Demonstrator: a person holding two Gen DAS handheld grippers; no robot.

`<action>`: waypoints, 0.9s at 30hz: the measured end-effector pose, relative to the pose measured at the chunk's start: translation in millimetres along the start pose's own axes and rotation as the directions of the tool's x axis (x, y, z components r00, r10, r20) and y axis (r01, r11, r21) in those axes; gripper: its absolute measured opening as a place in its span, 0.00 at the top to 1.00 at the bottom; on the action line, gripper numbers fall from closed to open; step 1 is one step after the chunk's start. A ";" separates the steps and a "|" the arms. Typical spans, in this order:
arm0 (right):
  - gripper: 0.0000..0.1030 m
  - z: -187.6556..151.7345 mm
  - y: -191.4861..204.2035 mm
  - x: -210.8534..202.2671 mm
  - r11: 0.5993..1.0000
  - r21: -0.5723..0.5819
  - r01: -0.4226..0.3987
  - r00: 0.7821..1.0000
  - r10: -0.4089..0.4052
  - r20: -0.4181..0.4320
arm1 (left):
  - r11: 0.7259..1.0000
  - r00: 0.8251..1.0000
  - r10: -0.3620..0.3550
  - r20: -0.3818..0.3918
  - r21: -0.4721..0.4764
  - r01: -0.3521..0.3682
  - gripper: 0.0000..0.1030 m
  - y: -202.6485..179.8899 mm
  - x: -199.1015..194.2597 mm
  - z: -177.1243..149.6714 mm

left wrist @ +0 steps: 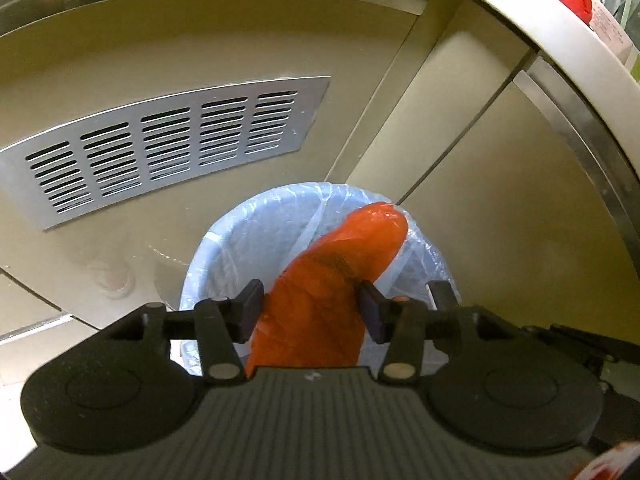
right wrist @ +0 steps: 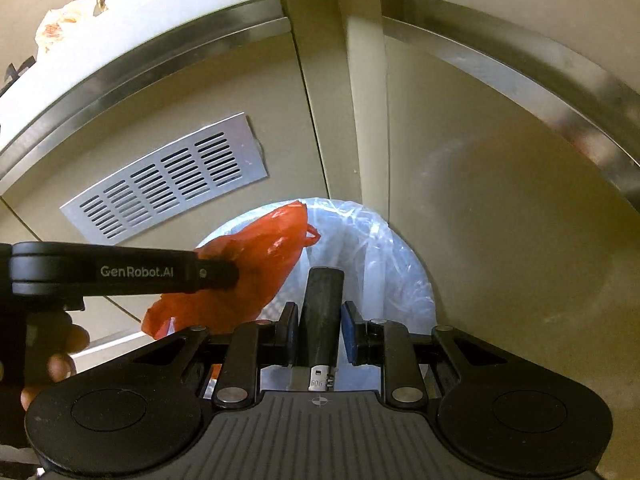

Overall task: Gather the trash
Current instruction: 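Open the left gripper to drop the bag into the wastebasket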

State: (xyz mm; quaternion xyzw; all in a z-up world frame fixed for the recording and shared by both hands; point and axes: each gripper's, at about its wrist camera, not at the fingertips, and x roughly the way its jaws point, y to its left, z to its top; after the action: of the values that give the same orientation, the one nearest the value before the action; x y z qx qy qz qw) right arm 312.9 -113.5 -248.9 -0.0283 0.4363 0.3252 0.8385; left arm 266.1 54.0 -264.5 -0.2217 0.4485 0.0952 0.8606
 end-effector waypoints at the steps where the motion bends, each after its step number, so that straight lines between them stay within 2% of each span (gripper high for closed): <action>1: 0.77 0.1 -0.6 -0.5 1.000 0.001 0.000 1.000 0.000 0.000 | 1.000 1.000 0.001 -0.001 0.009 -0.001 0.54 -0.4 -0.2 -0.2; 8: 0.77 0.6 -2.1 -0.2 1.000 0.011 -0.005 1.000 0.005 -0.007 | 0.999 1.000 0.003 -0.008 0.035 -0.003 0.49 -1.5 -5.0 0.4; 11: 0.77 -0.2 -2.0 0.4 1.000 0.014 -0.001 1.000 0.001 -0.010 | 0.999 1.000 -0.002 -0.010 0.032 0.003 0.40 -1.6 -2.7 1.3; 17: 0.77 -1.2 -1.8 3.4 1.000 0.019 -0.004 1.000 0.004 -0.014 | 0.999 1.000 0.000 0.004 0.033 0.000 0.40 1.4 -12.8 0.9; 27: 0.77 -0.9 4.6 6.8 1.000 0.024 -0.006 1.000 0.006 0.006 | 0.997 0.998 0.055 0.017 0.059 -0.056 0.40 8.5 -38.4 -2.2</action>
State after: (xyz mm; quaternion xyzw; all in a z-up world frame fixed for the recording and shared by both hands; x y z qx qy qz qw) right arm 312.3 -106.7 -253.5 -0.0161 0.4377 0.3225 0.8391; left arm 239.2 61.8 -236.9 -0.1828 0.4506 0.1076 0.8671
